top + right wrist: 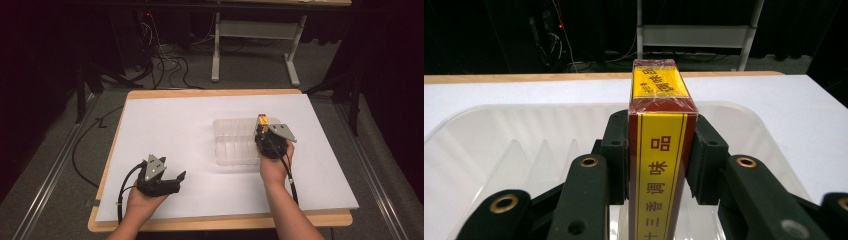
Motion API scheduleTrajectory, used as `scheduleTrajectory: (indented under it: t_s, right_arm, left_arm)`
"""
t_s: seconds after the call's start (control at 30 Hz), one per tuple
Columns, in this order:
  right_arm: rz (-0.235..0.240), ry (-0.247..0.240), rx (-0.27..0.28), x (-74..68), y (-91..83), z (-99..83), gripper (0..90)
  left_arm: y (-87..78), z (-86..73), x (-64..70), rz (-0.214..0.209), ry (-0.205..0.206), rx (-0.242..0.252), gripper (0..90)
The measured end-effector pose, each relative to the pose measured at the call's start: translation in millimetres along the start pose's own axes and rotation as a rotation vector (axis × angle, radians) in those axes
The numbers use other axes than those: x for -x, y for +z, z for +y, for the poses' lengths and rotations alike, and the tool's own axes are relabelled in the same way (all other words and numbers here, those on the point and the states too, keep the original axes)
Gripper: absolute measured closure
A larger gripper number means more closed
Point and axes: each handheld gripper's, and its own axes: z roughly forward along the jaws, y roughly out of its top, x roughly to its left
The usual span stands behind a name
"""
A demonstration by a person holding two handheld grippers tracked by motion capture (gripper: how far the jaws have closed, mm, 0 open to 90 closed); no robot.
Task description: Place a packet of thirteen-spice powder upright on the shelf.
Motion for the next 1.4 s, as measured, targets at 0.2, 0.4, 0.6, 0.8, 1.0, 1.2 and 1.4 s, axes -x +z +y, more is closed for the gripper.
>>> scheduleTrajectory:
  t_s: [0.2, 0.4, 0.6, 0.8, 1.0, 1.2, 1.4]
  right_arm:
    - [0.003, -0.001, -0.015, 1.3, 4.1, -5.3, 65.4]
    - [0.022, -0.002, -0.014, 2.2, 0.8, -6.1, 62.2]
    - [0.055, -0.011, -0.027, 5.2, -3.9, -6.4, 55.2]
    - [0.128, -0.026, -0.033, 8.4, -12.8, -7.7, 38.0]
    - [0.194, -0.037, -0.044, 12.0, -25.0, -8.8, 26.3]
    - [0.265, -0.058, -0.051, 23.4, -49.9, -10.8, 17.1]
    - [0.287, -0.093, -0.034, 45.9, -70.9, -14.4, 17.8]
  left_arm:
    - [0.7, -0.4, 0.1, 0.001, 0.002, -0.003, 18.7]
    - [1.3, -0.3, -0.1, 0.003, 0.005, -0.008, 18.8]
    - [1.2, 0.0, -0.2, -0.002, 0.002, -0.001, 18.8]
    - [3.0, 0.0, -1.5, 0.002, 0.0, -0.005, 18.8]
    - [4.0, -0.2, -2.4, 0.0, 0.003, -0.01, 18.8]
    - [5.0, -1.2, -4.0, -0.006, -0.005, 0.002, 18.8]
    - [4.9, -1.9, -5.2, -0.004, -0.009, -0.001, 18.9]
